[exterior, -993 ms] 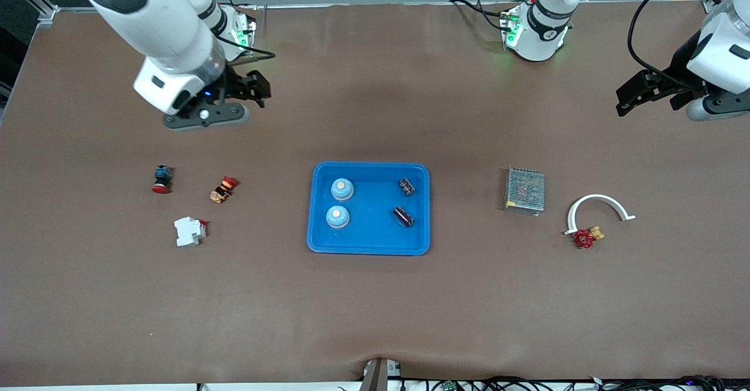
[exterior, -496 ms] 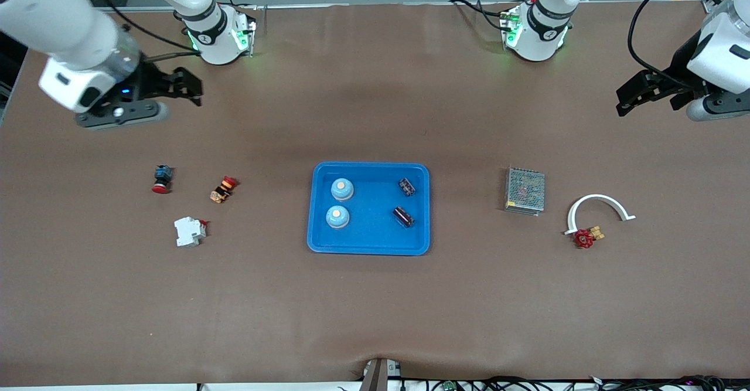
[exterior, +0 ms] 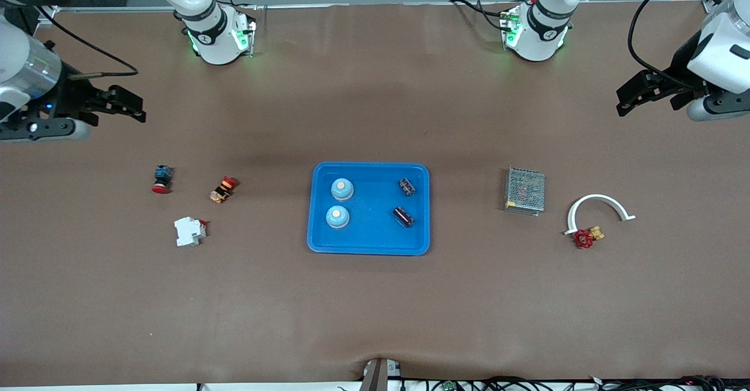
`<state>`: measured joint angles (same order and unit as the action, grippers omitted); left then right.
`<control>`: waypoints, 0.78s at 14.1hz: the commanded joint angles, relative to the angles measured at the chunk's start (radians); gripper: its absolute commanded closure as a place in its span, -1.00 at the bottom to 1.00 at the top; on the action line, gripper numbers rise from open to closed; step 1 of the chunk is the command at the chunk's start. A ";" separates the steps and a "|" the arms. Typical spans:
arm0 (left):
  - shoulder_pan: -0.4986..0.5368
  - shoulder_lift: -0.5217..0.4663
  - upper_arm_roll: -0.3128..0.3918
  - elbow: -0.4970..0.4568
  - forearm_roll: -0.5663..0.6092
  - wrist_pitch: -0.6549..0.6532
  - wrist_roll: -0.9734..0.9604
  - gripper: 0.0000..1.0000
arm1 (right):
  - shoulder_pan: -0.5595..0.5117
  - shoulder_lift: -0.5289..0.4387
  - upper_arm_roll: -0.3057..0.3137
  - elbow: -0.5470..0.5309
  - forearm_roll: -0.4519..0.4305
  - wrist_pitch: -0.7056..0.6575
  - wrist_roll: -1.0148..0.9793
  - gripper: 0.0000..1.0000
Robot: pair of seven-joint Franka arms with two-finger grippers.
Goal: Place electrolytic capacitor and blue bell in tray
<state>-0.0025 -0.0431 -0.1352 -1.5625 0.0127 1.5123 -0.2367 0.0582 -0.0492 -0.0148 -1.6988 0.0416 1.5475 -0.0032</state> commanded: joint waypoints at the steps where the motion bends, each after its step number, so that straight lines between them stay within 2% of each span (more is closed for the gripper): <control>1: 0.004 -0.009 -0.001 0.002 -0.019 -0.014 0.004 -1.00 | -0.067 0.002 0.018 0.028 -0.005 0.008 -0.047 -1.00; 4: 0.004 -0.009 -0.001 0.002 -0.019 -0.014 0.007 -1.00 | -0.115 0.037 0.018 0.073 -0.006 0.008 -0.049 -1.00; 11: 0.010 -0.015 0.002 0.004 -0.019 -0.026 0.020 -1.00 | -0.113 0.063 0.018 0.085 -0.032 0.068 -0.047 -1.00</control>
<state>0.0003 -0.0438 -0.1349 -1.5616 0.0127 1.5109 -0.2359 -0.0419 0.0044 -0.0109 -1.6325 0.0229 1.6050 -0.0483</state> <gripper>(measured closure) 0.000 0.000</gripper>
